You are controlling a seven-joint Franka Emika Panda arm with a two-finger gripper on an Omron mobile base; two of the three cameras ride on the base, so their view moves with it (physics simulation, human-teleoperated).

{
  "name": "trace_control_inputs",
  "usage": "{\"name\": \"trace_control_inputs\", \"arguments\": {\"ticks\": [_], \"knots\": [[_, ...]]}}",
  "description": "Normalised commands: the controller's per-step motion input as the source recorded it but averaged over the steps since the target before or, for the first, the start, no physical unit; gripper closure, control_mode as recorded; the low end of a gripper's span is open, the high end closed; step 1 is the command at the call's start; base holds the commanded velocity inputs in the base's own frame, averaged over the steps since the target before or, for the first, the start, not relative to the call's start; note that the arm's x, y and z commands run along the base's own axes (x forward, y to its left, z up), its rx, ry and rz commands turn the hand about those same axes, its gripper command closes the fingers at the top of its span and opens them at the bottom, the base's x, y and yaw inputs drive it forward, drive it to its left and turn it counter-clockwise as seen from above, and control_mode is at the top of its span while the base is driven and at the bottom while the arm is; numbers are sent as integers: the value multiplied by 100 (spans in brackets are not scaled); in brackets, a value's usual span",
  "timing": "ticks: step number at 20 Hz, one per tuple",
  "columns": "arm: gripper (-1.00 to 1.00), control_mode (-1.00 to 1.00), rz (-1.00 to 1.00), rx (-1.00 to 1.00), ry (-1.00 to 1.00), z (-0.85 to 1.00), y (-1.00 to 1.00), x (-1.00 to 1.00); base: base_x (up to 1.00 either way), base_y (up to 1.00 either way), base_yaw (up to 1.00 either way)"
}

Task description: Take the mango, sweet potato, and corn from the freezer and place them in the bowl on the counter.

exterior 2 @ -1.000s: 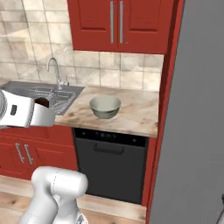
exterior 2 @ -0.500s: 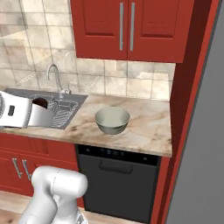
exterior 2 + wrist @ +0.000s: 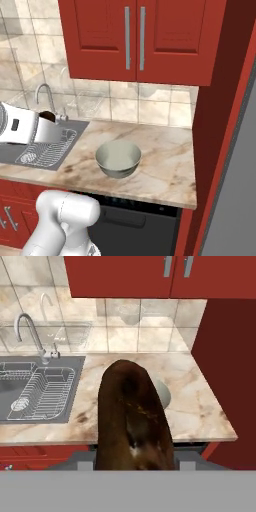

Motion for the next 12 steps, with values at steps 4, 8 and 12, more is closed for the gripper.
{"name": "trace_control_inputs", "arguments": {"ticks": [4, 8, 12], "knots": [[100, 100, 0, 0, 0, 0, 0, 0, 36, 0, -13], [100, 100, 0, 0, 0, 0, 0, 0, 30, 0, -11], [100, -100, 0, 0, 0, 0, 0, 11, 29, 0, -3]]}}
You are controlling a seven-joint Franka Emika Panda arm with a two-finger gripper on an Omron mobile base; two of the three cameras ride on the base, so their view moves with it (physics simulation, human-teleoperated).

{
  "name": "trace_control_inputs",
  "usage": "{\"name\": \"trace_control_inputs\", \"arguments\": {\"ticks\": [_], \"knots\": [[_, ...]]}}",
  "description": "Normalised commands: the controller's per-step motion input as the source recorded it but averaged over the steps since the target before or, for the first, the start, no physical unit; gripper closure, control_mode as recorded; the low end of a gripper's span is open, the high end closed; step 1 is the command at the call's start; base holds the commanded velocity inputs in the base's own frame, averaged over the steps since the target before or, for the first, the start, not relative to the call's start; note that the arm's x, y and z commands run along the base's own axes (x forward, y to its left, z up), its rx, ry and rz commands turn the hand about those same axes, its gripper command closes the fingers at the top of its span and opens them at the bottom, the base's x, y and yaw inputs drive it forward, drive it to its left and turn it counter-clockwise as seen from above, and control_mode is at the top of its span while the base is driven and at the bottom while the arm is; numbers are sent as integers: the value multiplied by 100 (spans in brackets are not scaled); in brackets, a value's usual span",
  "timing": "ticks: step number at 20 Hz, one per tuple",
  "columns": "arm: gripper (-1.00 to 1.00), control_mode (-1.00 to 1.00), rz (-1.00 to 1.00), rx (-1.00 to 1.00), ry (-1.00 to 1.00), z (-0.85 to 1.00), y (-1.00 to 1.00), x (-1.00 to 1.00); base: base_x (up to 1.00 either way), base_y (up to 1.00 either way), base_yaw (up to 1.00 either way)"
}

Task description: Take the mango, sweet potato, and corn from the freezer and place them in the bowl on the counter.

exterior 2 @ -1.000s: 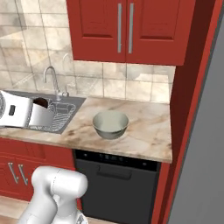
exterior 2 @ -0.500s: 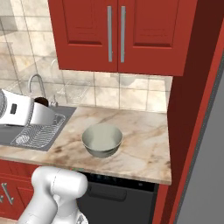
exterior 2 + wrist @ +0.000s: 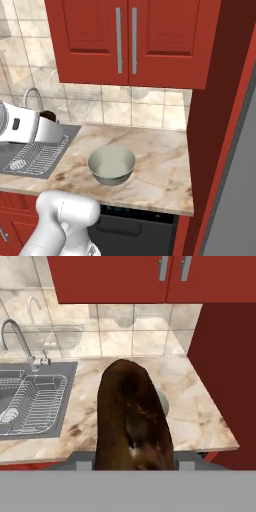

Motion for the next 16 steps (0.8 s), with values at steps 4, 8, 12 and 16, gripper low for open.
{"name": "trace_control_inputs", "arguments": {"ticks": [4, 8, 12, 16], "knots": [[100, -100, 0, -1, 15, -20, 3, 22, 0, 0, 0], [100, -100, 0, 0, 18, -44, 0, 25, 0, 0, 0], [100, -100, 0, 0, 18, -53, 0, 22, 0, 0, 0], [100, -100, 0, 0, 11, -54, -1, 38, 0, 0, 0]]}}
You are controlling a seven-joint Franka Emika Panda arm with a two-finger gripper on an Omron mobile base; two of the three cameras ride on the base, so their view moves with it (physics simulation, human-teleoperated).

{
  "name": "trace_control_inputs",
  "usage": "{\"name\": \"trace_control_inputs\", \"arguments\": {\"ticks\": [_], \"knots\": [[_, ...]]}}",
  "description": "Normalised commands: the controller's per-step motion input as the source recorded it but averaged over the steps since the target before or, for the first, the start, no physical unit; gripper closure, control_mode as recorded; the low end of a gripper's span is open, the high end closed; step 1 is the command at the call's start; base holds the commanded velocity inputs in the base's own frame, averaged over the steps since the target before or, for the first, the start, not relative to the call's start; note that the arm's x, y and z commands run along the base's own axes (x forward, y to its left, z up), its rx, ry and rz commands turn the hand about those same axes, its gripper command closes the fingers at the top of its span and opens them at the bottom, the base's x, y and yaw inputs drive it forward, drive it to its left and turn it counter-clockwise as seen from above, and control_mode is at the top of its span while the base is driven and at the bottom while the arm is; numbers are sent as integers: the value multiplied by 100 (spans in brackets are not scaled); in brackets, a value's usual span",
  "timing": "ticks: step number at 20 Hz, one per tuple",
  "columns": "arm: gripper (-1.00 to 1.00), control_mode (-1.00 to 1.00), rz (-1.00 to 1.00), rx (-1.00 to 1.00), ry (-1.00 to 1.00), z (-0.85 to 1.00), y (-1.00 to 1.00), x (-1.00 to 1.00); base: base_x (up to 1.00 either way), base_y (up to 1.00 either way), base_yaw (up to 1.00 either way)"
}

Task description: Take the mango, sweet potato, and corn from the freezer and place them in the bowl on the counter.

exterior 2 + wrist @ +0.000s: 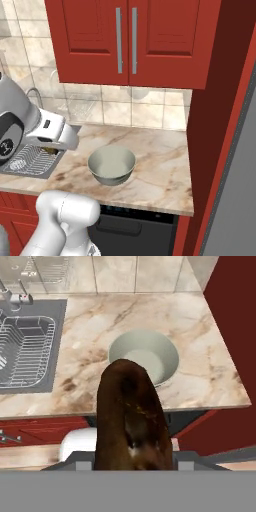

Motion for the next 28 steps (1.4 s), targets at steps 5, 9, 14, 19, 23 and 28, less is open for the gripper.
{"name": "trace_control_inputs", "arguments": {"ticks": [5, 9, 14, 19, 23, 28], "knots": [[100, -100, 0, 0, 10, -54, -10, 51, 0, 0, 0], [100, -100, 0, 0, 7, -60, -15, 51, 0, 0, 0], [100, -100, 0, 1, 6, -50, -23, 51, 0, 0, 0], [100, -100, 0, 2, 5, -25, -27, 51, 0, 0, 0], [100, -100, 0, 0, 3, -21, -20, 55, 0, 0, 0], [100, -100, 0, 0, 0, -42, -2, 49, 0, 0, 0]]}}
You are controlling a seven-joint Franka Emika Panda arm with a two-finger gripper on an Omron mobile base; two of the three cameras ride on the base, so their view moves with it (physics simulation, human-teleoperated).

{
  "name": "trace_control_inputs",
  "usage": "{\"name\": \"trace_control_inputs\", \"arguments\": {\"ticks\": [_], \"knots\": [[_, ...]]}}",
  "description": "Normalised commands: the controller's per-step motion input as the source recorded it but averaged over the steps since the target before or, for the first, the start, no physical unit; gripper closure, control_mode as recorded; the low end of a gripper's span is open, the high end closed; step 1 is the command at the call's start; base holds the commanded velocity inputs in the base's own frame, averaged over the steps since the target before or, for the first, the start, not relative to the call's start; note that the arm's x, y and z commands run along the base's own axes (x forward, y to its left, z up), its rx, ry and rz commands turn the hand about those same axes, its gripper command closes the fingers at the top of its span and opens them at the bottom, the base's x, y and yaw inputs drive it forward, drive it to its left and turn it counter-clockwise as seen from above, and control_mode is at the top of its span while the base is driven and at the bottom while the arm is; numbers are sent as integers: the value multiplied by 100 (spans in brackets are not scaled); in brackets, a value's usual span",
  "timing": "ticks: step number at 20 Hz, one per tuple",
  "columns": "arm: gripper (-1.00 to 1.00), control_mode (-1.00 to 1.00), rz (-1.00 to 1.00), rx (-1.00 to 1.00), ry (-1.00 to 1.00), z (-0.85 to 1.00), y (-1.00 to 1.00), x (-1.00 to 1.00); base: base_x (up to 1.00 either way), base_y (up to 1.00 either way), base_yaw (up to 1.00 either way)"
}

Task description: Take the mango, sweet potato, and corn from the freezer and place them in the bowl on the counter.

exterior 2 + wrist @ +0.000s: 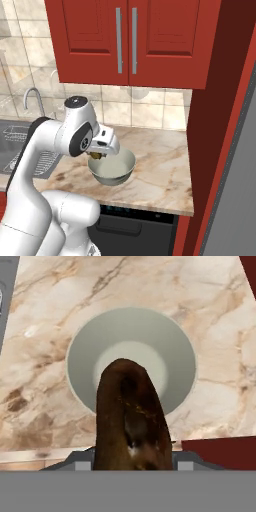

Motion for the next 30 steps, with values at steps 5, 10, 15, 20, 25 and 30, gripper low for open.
{"name": "trace_control_inputs", "arguments": {"ticks": [5, 10, 15, 20, 25, 30], "knots": [[100, -100, 0, 0, 0, -66, 0, 36, 0, 0, 0], [100, -100, 0, 0, 0, -63, -2, 22, 0, 0, 0], [100, -100, 0, 0, 0, -49, -1, 9, 0, 0, 0], [100, -100, 0, 1, 0, -26, 0, 19, 0, 0, 0], [100, -100, 0, 0, 0, -21, 0, 25, 0, 0, 0], [100, -100, 0, 0, 0, -20, 0, 22, 0, 0, 0]]}}
